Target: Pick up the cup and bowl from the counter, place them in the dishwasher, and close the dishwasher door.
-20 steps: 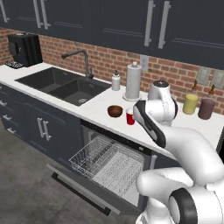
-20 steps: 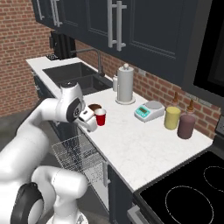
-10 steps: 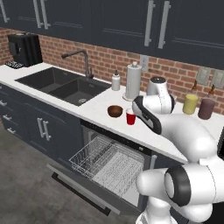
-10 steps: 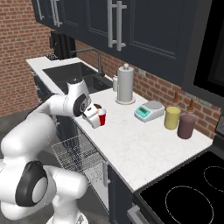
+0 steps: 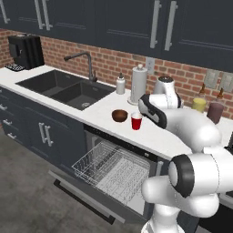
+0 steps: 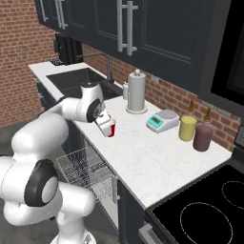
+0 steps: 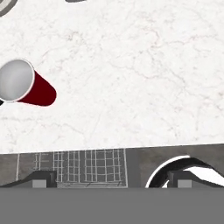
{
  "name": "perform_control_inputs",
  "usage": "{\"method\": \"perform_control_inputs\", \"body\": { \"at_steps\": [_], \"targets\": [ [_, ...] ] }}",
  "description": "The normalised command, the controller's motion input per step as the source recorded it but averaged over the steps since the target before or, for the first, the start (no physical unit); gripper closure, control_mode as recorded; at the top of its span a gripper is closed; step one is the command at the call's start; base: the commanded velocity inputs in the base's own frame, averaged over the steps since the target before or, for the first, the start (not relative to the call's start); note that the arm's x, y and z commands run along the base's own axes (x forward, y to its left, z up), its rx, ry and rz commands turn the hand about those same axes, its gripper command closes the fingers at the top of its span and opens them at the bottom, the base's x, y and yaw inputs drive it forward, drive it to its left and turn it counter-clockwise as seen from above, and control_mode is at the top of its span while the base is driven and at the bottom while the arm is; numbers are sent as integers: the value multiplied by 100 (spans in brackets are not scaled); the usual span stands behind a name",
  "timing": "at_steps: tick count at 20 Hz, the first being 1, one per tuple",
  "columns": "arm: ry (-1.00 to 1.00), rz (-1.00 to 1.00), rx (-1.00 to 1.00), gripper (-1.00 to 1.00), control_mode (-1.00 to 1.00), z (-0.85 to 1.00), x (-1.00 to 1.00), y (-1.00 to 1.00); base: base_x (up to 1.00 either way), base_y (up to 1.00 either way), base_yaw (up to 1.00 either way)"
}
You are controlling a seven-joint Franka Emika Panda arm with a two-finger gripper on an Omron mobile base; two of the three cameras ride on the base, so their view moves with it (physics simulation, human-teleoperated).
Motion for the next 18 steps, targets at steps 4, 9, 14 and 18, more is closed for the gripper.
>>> {"method": "perform_control_inputs", "body": {
  "at_steps": [4, 9, 14, 18],
  "targets": [
    [0, -7, 7, -100, -100, -3, 33, 0, 0, 0, 0],
    [0, -5, 3, -100, -100, -11, 30, 0, 0, 0, 0],
    [0, -3, 0, -100, -100, -24, 32, 0, 0, 0, 0],
    [0, -2, 0, -100, -100, -20, 33, 3, 0, 0, 0]
  ]
}}
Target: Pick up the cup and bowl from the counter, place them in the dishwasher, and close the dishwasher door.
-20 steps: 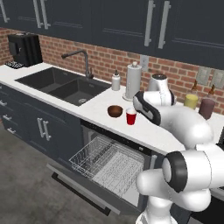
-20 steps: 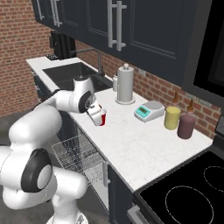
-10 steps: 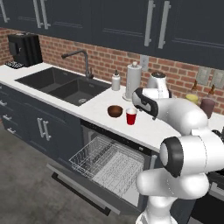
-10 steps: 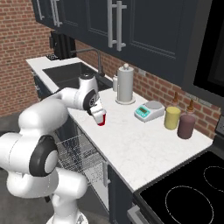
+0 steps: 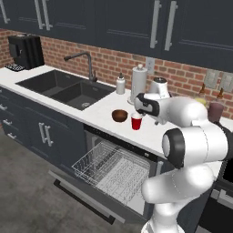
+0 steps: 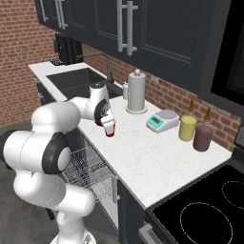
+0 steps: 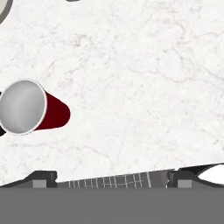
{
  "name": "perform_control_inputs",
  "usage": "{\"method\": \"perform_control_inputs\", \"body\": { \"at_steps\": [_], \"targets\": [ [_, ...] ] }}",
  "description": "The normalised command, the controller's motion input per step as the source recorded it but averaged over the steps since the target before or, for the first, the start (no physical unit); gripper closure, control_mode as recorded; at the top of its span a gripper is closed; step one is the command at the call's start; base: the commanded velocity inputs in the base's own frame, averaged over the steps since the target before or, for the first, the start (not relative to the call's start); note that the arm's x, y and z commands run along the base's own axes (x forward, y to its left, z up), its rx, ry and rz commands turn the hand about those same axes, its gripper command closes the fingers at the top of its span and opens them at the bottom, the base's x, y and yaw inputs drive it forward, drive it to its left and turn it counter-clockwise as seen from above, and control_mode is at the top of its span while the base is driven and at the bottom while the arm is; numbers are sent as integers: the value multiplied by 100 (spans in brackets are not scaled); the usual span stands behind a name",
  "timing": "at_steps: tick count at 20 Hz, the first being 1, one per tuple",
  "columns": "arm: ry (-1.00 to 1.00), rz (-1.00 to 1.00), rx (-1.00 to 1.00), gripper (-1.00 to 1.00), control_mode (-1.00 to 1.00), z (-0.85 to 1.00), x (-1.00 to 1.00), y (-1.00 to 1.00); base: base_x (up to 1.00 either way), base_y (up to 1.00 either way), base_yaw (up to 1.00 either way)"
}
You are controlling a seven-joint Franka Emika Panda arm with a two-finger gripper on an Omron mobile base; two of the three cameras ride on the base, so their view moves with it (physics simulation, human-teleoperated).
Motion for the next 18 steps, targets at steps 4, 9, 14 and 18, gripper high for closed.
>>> {"method": "perform_control_inputs", "body": {
  "at_steps": [4, 9, 14, 18],
  "targets": [
    [0, -1, 0, -100, -100, -16, 34, 4, 0, 0, 0],
    [0, -1, 0, -100, -100, -13, 34, 3, 0, 0, 0],
    [3, -2, 0, -100, -100, -17, 28, 3, 0, 0, 0],
    [5, -2, 0, -100, -100, -24, 30, 5, 0, 0, 0]
  ]
}}
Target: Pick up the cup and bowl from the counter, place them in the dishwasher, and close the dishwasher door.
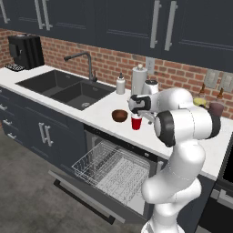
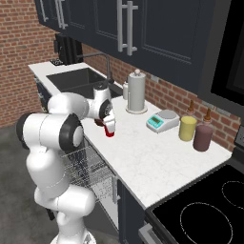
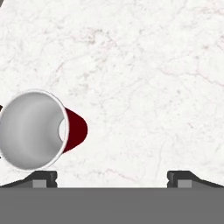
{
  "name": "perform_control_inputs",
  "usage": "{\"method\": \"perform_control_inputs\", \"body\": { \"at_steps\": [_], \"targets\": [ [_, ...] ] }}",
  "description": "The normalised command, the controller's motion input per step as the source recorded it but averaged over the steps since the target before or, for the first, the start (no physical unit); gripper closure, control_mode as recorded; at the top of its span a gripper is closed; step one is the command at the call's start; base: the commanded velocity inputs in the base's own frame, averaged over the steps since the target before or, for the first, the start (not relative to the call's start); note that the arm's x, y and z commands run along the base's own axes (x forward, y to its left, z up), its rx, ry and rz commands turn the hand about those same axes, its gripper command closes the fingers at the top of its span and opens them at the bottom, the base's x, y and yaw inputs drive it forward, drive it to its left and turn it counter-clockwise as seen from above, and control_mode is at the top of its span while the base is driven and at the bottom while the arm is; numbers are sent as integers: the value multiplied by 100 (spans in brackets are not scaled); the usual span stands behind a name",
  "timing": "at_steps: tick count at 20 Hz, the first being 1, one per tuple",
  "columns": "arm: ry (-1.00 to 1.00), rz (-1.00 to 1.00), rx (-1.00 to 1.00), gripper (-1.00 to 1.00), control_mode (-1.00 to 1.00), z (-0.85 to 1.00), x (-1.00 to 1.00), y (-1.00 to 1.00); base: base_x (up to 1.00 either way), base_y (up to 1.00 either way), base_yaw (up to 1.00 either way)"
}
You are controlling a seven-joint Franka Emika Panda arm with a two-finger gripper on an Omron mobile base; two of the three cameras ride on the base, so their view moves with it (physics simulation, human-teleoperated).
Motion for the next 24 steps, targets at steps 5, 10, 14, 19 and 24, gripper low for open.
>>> {"method": "perform_control_inputs", "body": {
  "at_steps": [5, 10, 14, 19, 24],
  "targets": [
    [3, -1, 0, -100, -100, -16, 31, 1, 0, 0, 0],
    [0, -2, 0, -100, -100, -8, 30, 0, 0, 0, 0],
    [0, -2, 0, -100, -100, -16, 26, 0, 0, 0, 0],
    [0, -2, 0, -100, -100, -26, 24, 0, 0, 0, 0],
    [0, -2, 0, -100, -100, -22, 27, 0, 0, 0, 0]
  ]
}}
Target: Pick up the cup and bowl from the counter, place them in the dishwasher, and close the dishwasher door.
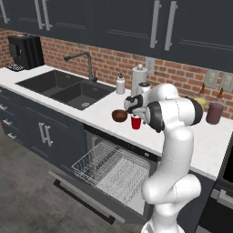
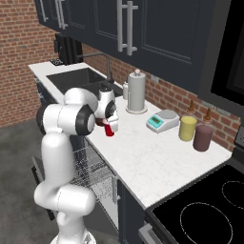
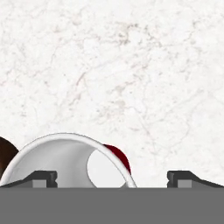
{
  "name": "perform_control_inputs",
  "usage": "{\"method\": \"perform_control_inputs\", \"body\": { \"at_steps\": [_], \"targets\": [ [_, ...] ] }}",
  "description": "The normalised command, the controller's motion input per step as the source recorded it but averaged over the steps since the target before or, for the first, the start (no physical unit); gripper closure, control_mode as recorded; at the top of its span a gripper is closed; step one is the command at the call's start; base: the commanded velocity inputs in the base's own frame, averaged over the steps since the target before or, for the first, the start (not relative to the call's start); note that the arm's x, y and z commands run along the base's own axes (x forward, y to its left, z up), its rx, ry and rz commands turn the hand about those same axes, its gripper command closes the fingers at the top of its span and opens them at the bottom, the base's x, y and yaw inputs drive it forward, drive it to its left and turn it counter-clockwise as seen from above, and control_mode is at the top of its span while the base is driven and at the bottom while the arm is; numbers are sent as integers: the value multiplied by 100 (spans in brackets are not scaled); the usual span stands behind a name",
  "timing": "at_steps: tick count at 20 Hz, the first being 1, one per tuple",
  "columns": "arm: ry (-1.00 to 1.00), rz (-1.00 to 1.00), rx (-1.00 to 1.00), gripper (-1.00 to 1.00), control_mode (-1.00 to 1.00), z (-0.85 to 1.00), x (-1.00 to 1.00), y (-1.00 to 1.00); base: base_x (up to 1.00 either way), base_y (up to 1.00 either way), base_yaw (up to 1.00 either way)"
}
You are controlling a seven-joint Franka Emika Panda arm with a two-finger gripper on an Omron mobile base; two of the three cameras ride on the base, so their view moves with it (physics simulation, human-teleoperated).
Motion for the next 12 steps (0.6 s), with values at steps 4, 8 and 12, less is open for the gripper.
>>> {"method": "perform_control_inputs", "body": {
  "at_steps": [4, 8, 12],
  "targets": [
    [0, -2, 0, -100, -100, -18, 23, 0, 0, 0, 0],
    [0, -1, 0, -100, -100, -16, 3, 0, 0, 0, 0],
    [0, 0, 0, 100, -100, -15, 0, 5, 0, 0, 0]
  ]
}}
